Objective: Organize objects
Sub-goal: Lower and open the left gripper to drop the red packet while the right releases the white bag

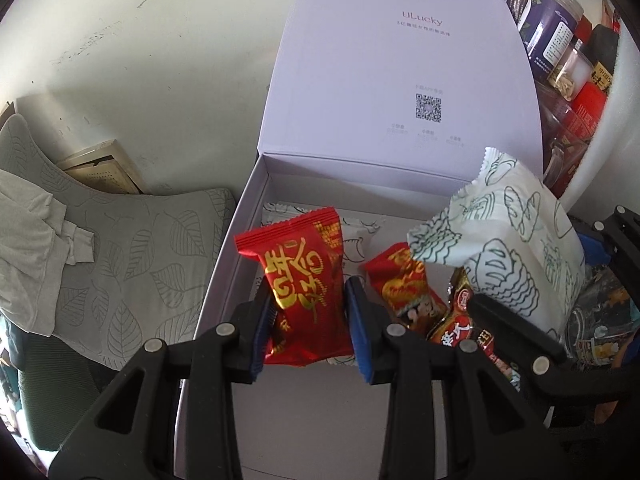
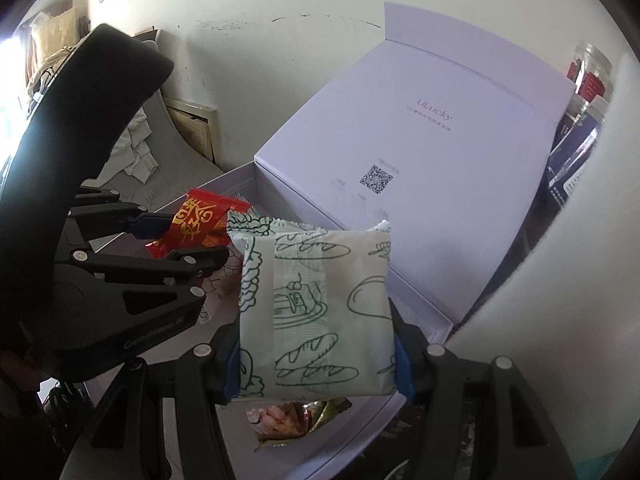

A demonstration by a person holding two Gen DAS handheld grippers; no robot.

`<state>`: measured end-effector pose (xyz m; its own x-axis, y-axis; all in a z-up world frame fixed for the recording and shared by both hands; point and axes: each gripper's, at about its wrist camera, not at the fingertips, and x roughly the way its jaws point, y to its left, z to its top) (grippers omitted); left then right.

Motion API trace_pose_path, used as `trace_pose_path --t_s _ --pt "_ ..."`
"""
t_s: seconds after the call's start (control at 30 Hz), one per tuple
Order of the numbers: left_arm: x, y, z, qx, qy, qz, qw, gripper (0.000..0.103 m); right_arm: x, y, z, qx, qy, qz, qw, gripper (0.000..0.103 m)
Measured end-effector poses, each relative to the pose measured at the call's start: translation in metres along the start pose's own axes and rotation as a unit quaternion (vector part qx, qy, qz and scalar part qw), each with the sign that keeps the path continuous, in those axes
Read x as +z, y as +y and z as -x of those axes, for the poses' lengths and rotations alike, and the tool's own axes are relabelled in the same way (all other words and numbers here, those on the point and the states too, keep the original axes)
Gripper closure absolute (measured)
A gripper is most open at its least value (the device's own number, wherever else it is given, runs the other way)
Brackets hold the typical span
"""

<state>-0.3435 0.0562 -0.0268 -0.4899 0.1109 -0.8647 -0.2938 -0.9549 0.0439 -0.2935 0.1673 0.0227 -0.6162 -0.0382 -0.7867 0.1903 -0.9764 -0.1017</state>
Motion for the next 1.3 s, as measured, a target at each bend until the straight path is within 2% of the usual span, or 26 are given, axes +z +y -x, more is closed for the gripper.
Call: trace_pose_path --t_s 0.27,0.63,0.93,1.3 --pt "0.000 0.000 -0.006 -0.011 0.015 -0.007 0.9998 0.068 0.003 -0.005 -0.015 0.010 0.018 -0.029 0.999 0.043" --pt "0.002 0.004 -0.017 -0.009 0.035 -0.001 0.9993 0.047 0.007 -0.003 -0.022 0.010 0.022 -0.033 0.999 0.043" --pt "0.005 0.009 -0.012 0.009 0.032 -0.004 0.9994 0.045 0.005 -0.001 -0.010 0.005 0.013 -0.038 0.999 0.042" --pt "0.008 0.010 0.021 0.010 -0.012 0.002 0.9999 0.045 0.002 -0.001 0.024 -0.011 -0.033 -0.033 0.999 0.042"
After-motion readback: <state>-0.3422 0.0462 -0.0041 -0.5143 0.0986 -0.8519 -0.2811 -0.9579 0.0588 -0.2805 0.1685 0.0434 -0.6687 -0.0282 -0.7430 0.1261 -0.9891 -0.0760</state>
